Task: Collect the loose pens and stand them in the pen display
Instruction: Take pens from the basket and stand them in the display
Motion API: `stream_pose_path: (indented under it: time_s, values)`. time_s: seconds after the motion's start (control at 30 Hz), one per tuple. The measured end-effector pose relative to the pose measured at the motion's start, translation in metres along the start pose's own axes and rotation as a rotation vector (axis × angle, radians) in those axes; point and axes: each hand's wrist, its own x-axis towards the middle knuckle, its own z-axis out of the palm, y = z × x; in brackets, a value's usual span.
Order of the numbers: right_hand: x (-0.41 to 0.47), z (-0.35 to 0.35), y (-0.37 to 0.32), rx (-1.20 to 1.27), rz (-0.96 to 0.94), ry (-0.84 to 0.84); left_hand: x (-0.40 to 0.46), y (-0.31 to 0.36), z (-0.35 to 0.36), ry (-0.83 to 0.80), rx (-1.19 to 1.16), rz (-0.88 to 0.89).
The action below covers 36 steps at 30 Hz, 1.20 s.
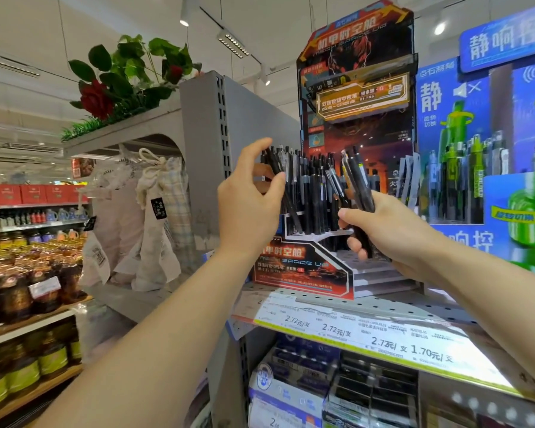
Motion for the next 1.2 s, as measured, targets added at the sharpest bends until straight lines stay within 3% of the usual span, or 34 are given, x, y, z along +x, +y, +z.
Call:
stream_pose_path:
  time_s: [0.33, 0.7, 1.2]
  values:
    - [-0.003, -0.001, -0.001, -0.019, -0.033, -0.032, 0.001, -0.003, 0.007, -0.162, 0.199, 0.057]
    - [-0.005, 0.001, -0.003, 0.002, -0.027, -0.039, 0.007, -0.006, 0.007, -0.416, 0.354, -0.076]
    - [-0.004, 0.0, -0.003, 0.01, -0.037, -0.06, 0.017, 0.001, 0.007, -0.541, 0.392, -0.064]
